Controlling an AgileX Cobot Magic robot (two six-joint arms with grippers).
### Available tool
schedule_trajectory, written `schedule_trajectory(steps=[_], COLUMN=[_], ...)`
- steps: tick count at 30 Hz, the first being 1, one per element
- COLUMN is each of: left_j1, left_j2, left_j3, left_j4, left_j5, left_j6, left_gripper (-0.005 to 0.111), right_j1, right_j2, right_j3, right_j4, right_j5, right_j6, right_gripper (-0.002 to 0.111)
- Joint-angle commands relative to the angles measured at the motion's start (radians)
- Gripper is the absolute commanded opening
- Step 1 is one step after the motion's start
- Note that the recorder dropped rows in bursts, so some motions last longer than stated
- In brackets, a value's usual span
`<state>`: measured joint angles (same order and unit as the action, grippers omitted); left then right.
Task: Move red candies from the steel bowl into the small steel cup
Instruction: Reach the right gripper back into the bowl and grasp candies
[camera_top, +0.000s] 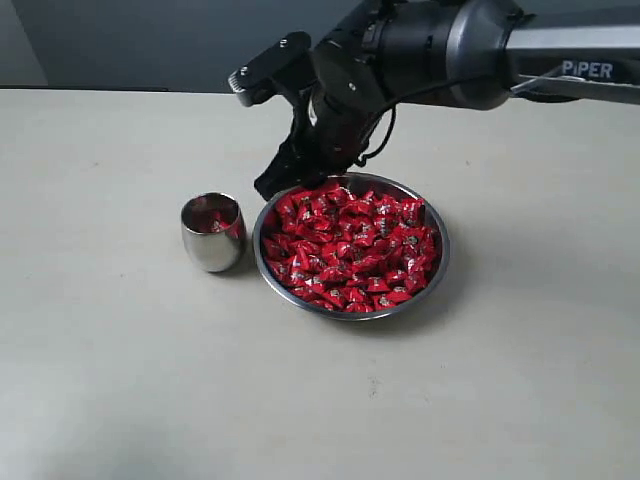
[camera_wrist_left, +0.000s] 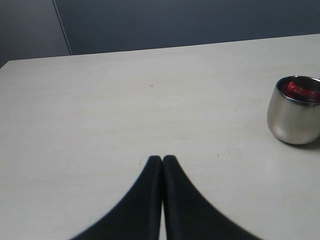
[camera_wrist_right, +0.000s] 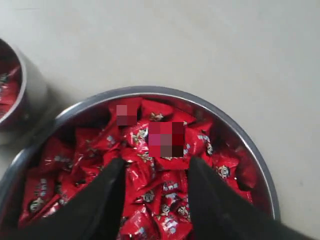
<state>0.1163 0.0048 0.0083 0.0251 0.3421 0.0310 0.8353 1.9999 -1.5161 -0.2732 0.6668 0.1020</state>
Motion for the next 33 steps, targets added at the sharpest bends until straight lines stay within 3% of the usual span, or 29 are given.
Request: schedule_trajectory(steps=[1,21,24,28,33], left_j1=[-0.008,-0.008,-0.008,-0.008,-0.008], left_j2=[-0.005,-0.005,-0.005,-0.005,-0.005], left_j3=[-0.008,-0.008,-0.008,-0.008,-0.008], left_j4=[0.002,0.002,0.002,0.002,0.002], left_j5=[-0.005,-0.005,-0.005,-0.005,-0.005], left_j6=[-0.002,-0.002,-0.002,-0.002,-0.002], left_gripper=[0.0,0.0,0.0,0.0,0.0], right_j1=[-0.04,-0.047,-0.047,-0.047,-0.047], right_j2=[0.02,0.127,0.136,0.137,0.118], right_j3=[0.024,0.099,0.099,0.099,0.099], right_j4=[0.048,0.092,0.092,0.092,0.092], right_j5=[-0.025,-0.182,-0.185,-0.18,-0.139], right_j6=[0.004,0.002,0.002,0.002,0.004], right_gripper=[0.04,0.04,0.031,-0.001,0.0])
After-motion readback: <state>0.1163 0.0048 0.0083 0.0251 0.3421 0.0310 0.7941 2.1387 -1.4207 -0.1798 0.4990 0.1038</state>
